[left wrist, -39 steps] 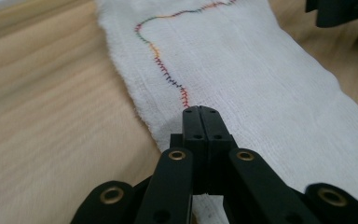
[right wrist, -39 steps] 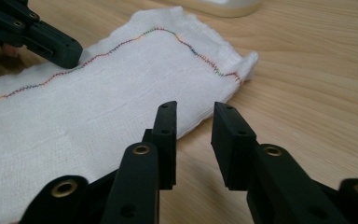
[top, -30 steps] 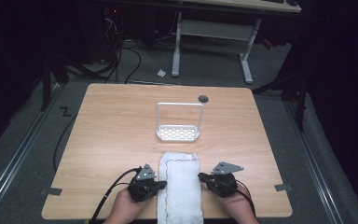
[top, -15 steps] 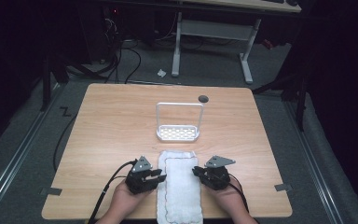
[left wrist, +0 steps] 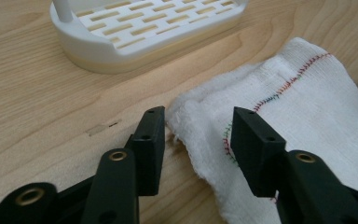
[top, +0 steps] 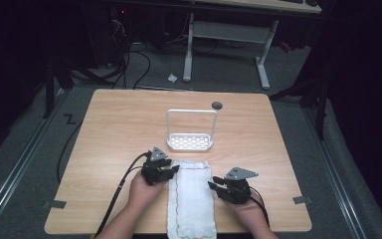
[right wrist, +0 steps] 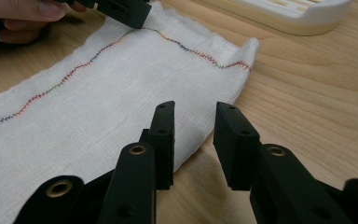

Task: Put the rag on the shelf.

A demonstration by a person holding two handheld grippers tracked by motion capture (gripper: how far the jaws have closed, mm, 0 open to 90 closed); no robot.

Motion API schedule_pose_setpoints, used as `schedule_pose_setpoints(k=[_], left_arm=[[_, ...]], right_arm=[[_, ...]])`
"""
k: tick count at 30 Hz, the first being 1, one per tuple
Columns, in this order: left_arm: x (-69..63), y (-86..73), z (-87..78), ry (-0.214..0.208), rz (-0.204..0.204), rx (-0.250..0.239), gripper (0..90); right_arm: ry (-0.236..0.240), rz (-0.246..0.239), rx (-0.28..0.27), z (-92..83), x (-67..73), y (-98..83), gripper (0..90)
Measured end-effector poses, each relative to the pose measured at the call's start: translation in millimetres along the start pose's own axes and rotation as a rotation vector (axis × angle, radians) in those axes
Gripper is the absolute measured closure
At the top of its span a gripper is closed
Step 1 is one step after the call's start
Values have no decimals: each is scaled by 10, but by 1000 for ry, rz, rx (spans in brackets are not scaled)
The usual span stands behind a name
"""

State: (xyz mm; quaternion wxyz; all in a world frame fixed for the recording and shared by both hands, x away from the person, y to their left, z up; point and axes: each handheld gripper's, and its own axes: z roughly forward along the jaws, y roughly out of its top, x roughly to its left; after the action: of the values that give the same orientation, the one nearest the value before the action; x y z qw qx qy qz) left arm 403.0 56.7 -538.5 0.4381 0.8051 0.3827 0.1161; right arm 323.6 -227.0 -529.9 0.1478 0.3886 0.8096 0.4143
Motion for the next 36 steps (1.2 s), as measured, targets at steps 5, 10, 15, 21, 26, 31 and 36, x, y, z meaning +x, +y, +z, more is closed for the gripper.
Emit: schedule_pose_setpoints(k=[5,10,15,21,26,31,36], left_arm=[[-28,23,47,8,10,27,620],[-73,41,79,13,44,34,693],[-85,39,84,-9,54,39,770],[-13,40,85,-59,-7,40,818],[-10,39,85,-62,-11,39,823],[4,39,83,-71,-22,40,823],[5,37,80,-70,-26,40,823]], right_arm=[[-1,5,-1,-2,-15,-1,676],[9,21,-4,0,-34,-7,659],[13,33,-10,-2,-44,-8,635],[20,45,-13,11,-50,-7,602],[-15,25,-50,37,-58,81,585],[-56,53,-23,205,-148,220,553],[-89,82,11,411,-211,350,582]])
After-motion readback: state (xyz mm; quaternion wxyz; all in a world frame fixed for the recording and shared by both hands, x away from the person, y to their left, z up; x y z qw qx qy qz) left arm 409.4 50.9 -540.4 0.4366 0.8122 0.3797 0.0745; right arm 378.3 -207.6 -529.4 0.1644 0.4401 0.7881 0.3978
